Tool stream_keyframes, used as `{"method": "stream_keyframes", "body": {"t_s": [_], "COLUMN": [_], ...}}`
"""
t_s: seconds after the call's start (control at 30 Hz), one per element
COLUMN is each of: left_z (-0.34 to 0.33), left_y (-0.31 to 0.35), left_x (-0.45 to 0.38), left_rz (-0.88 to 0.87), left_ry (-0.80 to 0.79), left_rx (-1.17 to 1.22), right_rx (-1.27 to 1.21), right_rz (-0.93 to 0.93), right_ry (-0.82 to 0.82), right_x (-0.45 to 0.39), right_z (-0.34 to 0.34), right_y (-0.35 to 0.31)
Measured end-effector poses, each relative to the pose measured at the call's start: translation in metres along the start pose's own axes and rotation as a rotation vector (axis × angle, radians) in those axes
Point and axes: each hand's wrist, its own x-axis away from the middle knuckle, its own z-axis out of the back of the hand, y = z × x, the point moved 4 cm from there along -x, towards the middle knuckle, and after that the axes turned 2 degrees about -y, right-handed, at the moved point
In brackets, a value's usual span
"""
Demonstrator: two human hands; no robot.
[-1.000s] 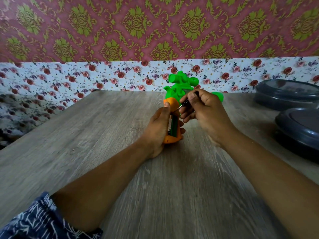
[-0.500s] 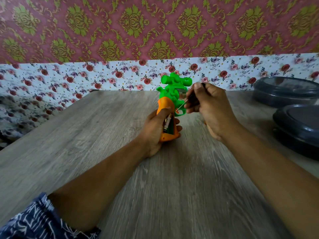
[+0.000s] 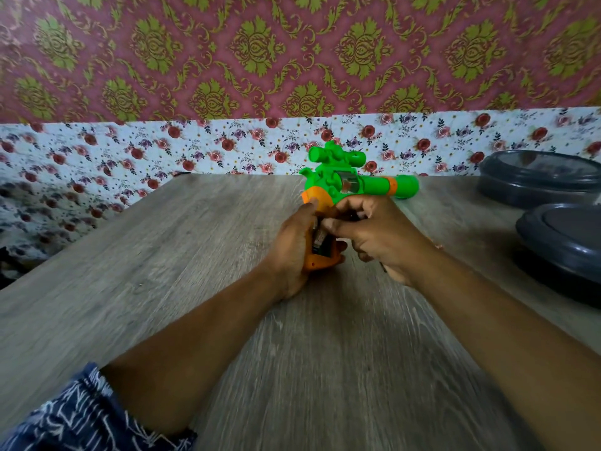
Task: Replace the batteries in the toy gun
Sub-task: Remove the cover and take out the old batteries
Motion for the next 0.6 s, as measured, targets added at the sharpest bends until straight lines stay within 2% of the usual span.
{"method": "stream_keyframes", "body": {"t_s": [0.13,0.27,0.4,0.6], "left_z": [0.003,0.005,0.006,0.006], "left_y": [0.0,-0.002,-0.003,-0.003], "left_x": [-0.001,-0.002,-0.004,-0.003], "left_rz": [0.049,0.041,0.026,0.027], "left_ry": [0.031,0.046,0.036,0.017], "left_rx": [0.074,0.117,0.11,0.09], "right_rx": [-0.029,0.262,0.482,0.592], "right_rz": [-0.122,-0.275,-0.485,-0.608], "right_ry": [0.154,0.325,0.256,0.156], "right_x": [-0.001,0.003,0.008,0.011], "right_z": [0.051,0.105,0.12,0.12], "right_y": [-0.01,-0.005,0.011,0.029]}}
